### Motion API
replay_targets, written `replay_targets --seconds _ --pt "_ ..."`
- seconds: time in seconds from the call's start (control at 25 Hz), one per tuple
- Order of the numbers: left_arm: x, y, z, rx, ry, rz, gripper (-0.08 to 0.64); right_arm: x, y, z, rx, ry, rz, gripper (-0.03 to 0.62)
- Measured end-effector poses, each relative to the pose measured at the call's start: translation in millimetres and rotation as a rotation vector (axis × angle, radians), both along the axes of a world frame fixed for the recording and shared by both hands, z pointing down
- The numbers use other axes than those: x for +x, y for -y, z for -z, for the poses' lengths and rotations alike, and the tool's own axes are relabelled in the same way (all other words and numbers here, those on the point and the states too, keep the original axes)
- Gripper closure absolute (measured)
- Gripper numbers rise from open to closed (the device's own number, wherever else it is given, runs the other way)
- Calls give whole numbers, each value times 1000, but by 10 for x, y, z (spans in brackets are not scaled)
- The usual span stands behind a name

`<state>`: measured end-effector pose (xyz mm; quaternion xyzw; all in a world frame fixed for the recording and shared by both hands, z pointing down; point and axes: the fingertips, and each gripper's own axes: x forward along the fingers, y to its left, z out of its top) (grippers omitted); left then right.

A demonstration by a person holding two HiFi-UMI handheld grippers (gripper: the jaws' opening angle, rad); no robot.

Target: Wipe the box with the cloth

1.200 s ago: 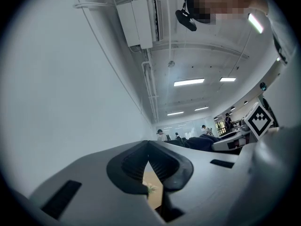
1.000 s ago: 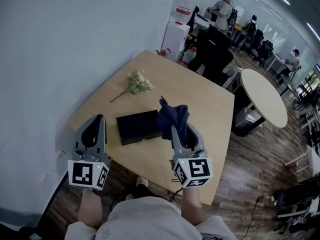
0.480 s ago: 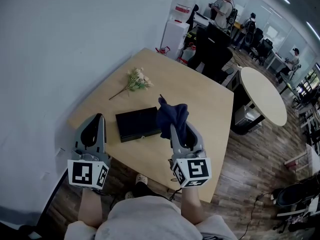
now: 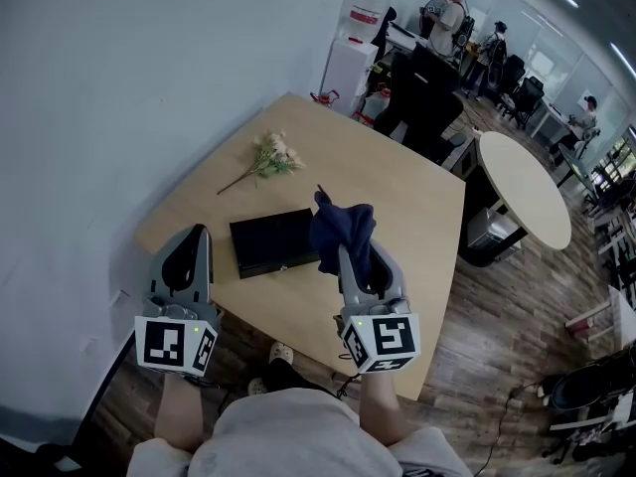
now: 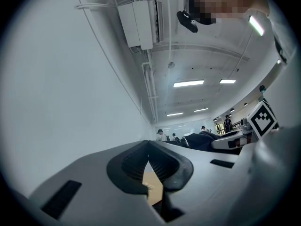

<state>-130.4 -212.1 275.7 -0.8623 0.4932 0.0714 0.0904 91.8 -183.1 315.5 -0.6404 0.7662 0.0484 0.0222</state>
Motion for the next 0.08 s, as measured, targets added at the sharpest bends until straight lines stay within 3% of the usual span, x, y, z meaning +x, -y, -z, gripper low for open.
replay_targets --seconds 0.08 --pt "16 -17 -5 0 2 -2 552 13 -18 1 2 2 -2 468"
